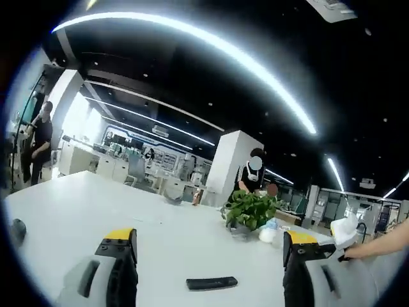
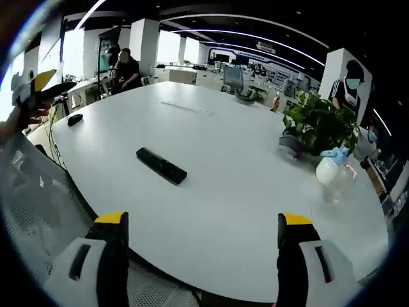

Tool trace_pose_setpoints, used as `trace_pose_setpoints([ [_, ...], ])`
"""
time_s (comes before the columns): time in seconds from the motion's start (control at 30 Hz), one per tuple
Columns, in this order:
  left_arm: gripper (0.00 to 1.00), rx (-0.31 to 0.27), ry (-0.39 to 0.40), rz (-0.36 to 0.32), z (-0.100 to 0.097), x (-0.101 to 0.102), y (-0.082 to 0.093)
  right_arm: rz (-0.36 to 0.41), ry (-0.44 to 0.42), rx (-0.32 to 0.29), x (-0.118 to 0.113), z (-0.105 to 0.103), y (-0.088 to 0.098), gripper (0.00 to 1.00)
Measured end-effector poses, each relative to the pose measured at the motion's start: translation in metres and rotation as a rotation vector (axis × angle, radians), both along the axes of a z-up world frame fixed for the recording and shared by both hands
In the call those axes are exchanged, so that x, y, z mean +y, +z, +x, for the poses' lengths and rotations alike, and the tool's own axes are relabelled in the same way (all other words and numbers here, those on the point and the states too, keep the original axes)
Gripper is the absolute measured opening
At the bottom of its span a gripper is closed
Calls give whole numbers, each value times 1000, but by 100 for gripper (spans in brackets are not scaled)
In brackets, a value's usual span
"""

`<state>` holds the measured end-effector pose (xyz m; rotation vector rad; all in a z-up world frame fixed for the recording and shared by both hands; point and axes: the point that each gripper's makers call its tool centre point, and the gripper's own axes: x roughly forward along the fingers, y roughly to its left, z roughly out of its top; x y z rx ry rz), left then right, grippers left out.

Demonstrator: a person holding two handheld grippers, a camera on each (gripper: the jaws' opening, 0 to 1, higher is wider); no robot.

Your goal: Press the specified remote control buttons in sequence, fully releasing each button before pressing the next.

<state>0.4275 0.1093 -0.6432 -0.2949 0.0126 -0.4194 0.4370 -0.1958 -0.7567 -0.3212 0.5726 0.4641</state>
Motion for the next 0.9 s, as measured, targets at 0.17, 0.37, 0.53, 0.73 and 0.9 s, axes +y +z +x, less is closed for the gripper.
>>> trace_pose_setpoints([
  [0.17,99,35,-1,92,3,-4,-11,28,3,-50,1,3,11,100],
  [0.37,99,58,25,131,2,1,-17,80,42,-100,7,8,22,100],
  [0.53,99,97,37,165,3,2,-26,56,80,-122,11,7,23,97],
  [0.73,98,104,40,199,-1,2,-29,14,167,-183,24,1,34,93],
  [0.9,97,87,123,191,1,16,-23,132,160,-123,27,-2,31,89],
])
